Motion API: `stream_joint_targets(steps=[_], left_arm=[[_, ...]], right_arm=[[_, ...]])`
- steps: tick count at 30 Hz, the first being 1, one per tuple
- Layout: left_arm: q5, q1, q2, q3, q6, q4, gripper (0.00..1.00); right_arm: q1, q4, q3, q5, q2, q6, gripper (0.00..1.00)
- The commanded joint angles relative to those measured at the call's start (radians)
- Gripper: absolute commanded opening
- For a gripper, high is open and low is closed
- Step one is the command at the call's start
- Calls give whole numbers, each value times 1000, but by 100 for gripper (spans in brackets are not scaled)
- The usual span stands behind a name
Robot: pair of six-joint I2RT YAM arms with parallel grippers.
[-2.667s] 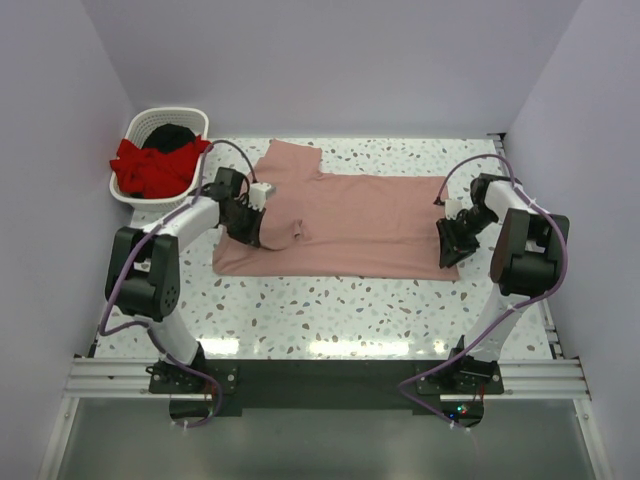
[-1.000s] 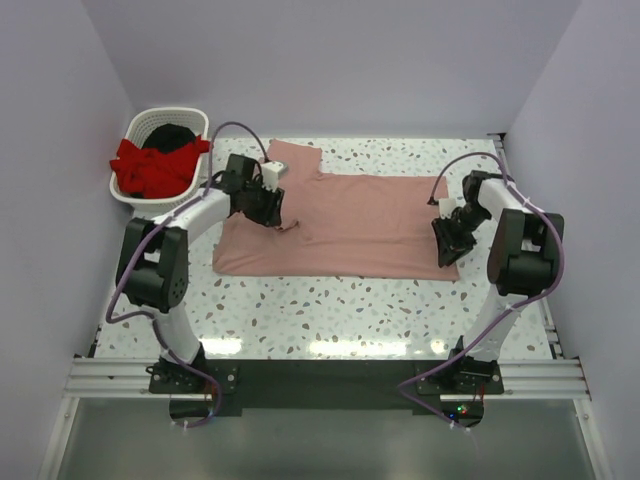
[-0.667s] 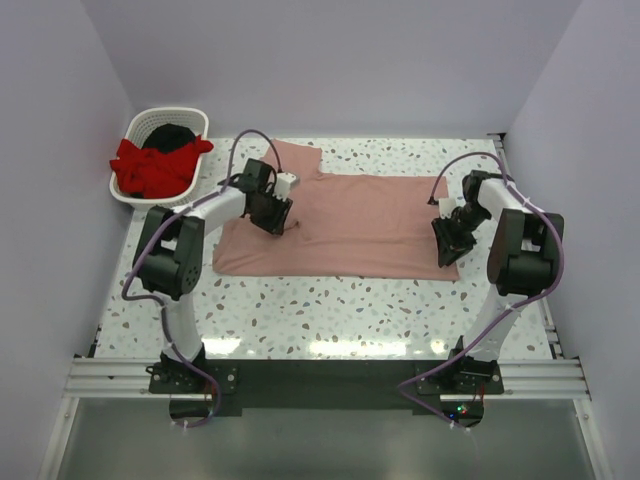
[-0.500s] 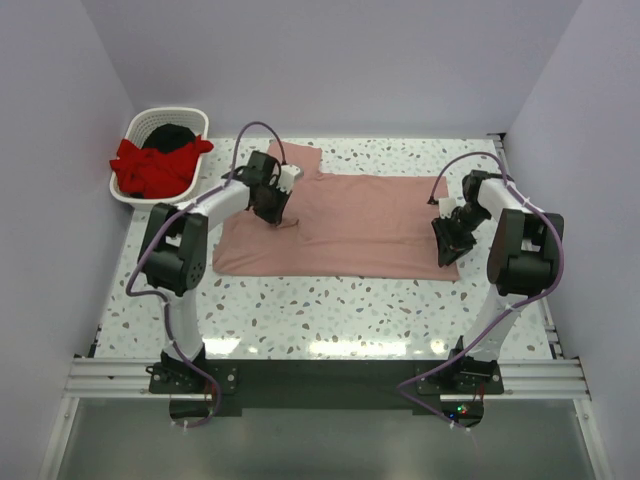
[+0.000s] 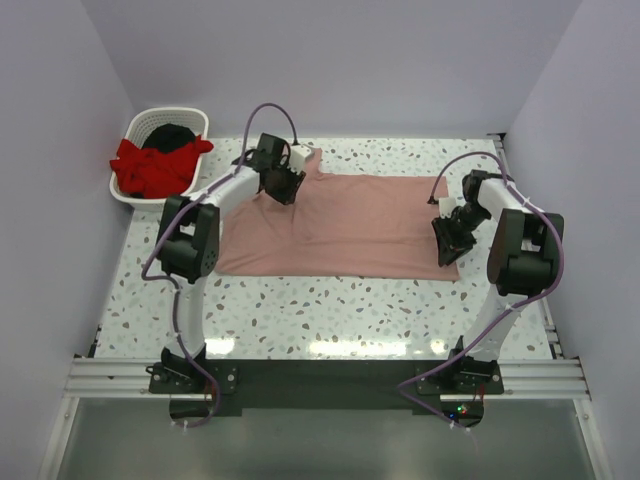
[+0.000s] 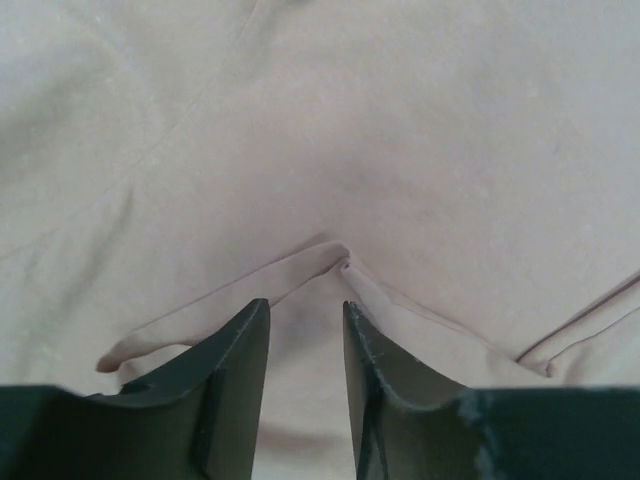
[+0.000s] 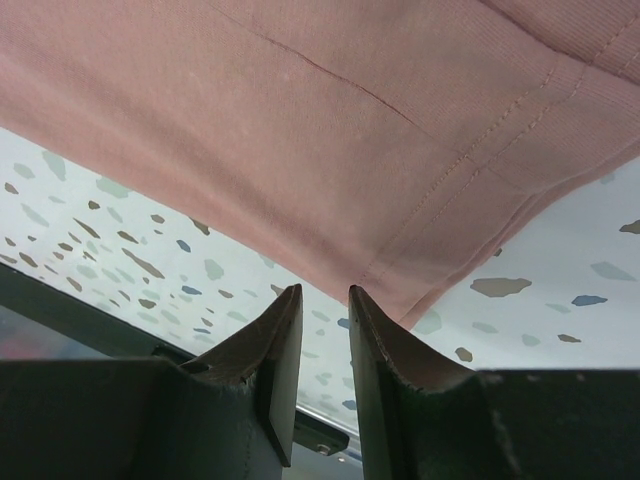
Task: Fold and stack the t-shirts
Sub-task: Fold the tshirt
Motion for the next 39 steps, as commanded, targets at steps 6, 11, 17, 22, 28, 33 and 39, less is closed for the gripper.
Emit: stream_joint_targets(steps=[6,11,17,22,28,33,39], left_arm=[[34,98,-140,-83,-28,94,48],[155,220,-215,-187,-2,12,48],[178,283,-278,-336,125,-80,51],[125,295,-303,-454,175,-88,51],[26,295,-364,-617,190,-79,45],[8,297,-470,-740,205,-105,45],[142,306,-571,-691,219,-166,52]], right_arm=[[4,2,37,-5,-27,10,30],[47,22,45,14,-54,12,30],[97,64,19,76,-42,7,30],[100,120,-23,133,-8,-8,30],[100,146,-110,192,-36,-45,30],[100,108,-214,190,-110,-74,31],[93,-35,-158,61,-188,-108,39]])
